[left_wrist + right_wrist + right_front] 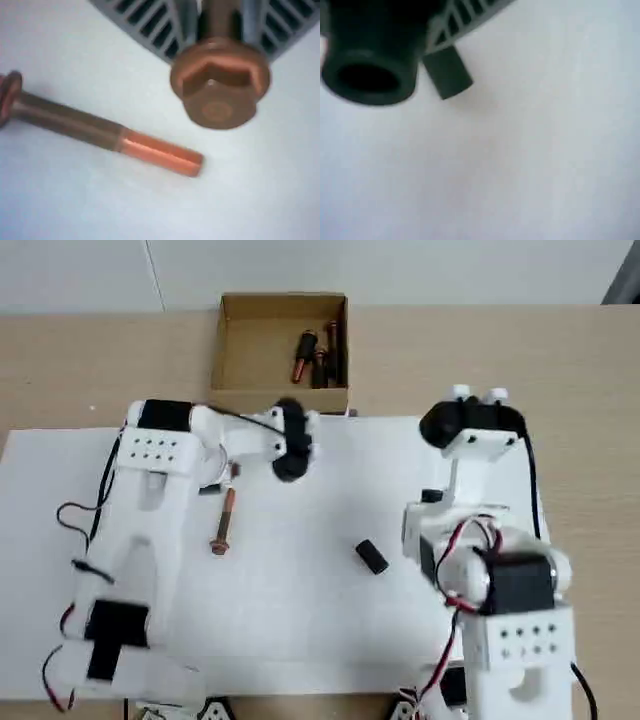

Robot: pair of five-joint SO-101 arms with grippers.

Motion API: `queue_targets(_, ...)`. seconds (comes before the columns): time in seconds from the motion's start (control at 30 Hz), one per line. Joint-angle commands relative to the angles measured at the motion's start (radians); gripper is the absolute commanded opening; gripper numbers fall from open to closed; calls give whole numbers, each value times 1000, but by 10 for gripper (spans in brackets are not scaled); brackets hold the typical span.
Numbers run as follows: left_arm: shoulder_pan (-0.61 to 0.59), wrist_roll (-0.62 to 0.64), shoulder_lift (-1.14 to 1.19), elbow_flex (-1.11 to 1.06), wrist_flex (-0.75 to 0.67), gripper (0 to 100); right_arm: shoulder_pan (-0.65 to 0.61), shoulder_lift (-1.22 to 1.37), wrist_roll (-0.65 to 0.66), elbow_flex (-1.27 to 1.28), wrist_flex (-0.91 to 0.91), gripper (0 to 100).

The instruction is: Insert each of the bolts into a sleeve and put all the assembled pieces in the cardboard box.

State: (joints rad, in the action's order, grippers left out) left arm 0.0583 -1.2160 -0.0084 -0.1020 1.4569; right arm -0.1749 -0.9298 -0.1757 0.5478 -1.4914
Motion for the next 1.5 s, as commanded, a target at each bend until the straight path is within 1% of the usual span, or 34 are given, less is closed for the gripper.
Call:
queue_targets(0.0, 51, 282, -173, 38, 5, 6, -12, -61, -3, -9, -7, 3)
queue_targets(0.07, 78, 384, -236, 38, 5, 6, -13, -81, -2, -8, -7, 3)
queue_targets(0.2, 107, 480, -353, 31, 6, 6, -13, -122, 68, -8, -41, 3)
queue_targets(0.27, 124, 551, -404, 31, 5, 6, -10, -151, 83, -8, -44, 3)
queue_targets(0.43, 166, 853, -499, -8, -20, 6, -13, -219, 91, 51, -33, 3)
queue_targets(0.57, 173, 1020, -598, -162, -144, 6, -13, -317, 91, 152, -19, 3)
queue_targets(0.63, 173, 1083, -664, -269, -233, 6, -13, -381, 92, 227, 27, 3)
queue_targets(0.7, 173, 1145, -741, -383, -333, 6, -13, -453, 124, 308, 71, 3)
queue_targets(0.77, 173, 1220, -824, -501, -425, 6, -13, -529, 155, 391, 137, 3)
queue_targets(0.87, 173, 1341, -953, -659, -548, 6, -16, -618, 166, 497, 217, 3)
queue_targets(0.97, 173, 1438, -1074, -788, -661, 6, -67, -676, 163, 577, 259, 3)
queue_targets(1.07, 173, 1556, -1185, -895, -743, 6, -140, -710, 161, 637, 303, 3)
queue_targets(1.2, 180, 1723, -1323, -990, -792, 6, -216, -736, 167, 704, 371, 3)
queue_targets(1.27, 204, 1766, -1384, -1029, -792, 6, -251, -737, 169, 723, 407, 3)
queue_targets(1.47, 293, 1826, -1562, -1135, -792, 6, -367, -737, 172, 763, 484, 3)
